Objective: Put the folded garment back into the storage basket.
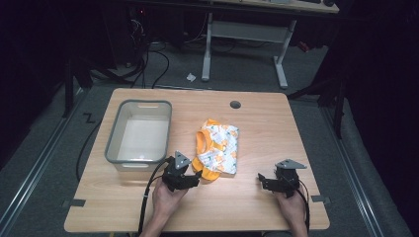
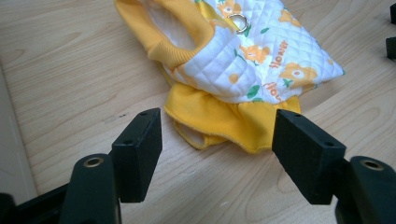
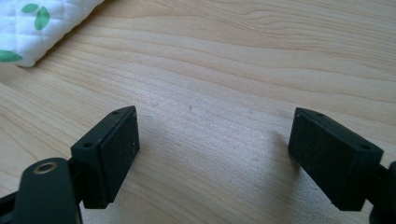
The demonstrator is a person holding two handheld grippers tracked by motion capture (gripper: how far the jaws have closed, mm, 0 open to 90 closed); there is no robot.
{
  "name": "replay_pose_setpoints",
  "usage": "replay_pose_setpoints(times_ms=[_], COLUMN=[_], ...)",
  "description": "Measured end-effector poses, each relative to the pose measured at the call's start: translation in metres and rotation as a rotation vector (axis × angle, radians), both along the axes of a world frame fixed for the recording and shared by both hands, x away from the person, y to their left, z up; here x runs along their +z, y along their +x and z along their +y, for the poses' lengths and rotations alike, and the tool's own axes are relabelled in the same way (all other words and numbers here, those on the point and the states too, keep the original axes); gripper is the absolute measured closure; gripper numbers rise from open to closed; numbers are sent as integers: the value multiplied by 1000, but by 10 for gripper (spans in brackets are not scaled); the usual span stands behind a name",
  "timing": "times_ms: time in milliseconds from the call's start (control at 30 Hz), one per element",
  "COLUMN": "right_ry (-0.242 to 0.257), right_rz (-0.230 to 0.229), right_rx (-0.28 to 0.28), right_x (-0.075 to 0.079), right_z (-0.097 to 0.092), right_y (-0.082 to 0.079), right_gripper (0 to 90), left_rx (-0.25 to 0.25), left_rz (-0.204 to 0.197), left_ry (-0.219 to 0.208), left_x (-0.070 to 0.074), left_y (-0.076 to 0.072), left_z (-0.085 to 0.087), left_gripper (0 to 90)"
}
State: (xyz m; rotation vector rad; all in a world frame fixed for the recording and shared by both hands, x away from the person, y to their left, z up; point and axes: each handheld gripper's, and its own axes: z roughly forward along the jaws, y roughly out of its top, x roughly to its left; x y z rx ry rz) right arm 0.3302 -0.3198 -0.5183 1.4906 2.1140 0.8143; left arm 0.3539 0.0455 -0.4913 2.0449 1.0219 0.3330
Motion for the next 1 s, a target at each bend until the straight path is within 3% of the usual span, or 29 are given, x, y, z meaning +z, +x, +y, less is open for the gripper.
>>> replay_pose_setpoints(times_ms=[233,633,700,1000], right_ry=[1,0,0,0], right_rz=[0,0,0,0], right_rx=[0,-1,-1,-1], right_x=[0,0,0,0], right_z=[0,0,0,0], right_y=[0,0,0,0], right_gripper=[164,164,164,164], left_rx=[14,-15,-13,-19], left_rz=[20,-2,-10,4], left_ry=[-51,-32,-47,15], left_x=[1,15,16,25], left_y=[4,15,16,34], left_z=[2,-10,-11,-17], left_gripper=[338,334,335,330])
